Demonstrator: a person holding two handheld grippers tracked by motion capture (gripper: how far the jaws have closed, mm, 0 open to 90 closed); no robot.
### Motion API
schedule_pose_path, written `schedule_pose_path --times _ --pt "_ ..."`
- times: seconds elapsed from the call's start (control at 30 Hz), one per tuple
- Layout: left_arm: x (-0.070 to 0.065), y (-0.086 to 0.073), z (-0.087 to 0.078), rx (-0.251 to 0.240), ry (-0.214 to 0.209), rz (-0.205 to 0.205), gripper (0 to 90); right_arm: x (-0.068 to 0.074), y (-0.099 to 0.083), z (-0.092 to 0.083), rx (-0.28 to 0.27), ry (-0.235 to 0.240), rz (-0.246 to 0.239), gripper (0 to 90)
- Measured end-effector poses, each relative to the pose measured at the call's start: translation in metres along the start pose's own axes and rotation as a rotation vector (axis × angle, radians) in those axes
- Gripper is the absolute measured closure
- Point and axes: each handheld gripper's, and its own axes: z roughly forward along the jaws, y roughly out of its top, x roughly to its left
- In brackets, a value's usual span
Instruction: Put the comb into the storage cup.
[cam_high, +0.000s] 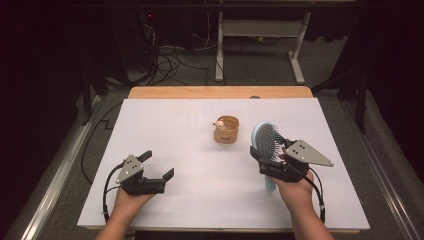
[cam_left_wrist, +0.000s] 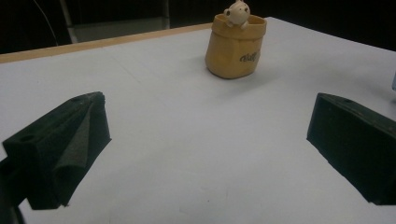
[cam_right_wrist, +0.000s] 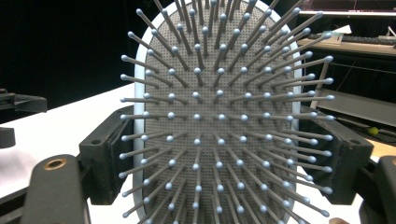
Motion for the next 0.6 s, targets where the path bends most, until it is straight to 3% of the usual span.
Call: schedule_pose_path --times 0.17,0.6 --pt "-0.006 0.003 0.008 0.030 -0.010 0.018 0.3 0.000 0.002 -0.002 -0.010 0.002 0.003 20.6" --pt "-0.018 0.006 0.041 0.039 -0.058 0.027 0.3 0.003 0.006 -0.007 -0.037 -0.015 0.000 20.6"
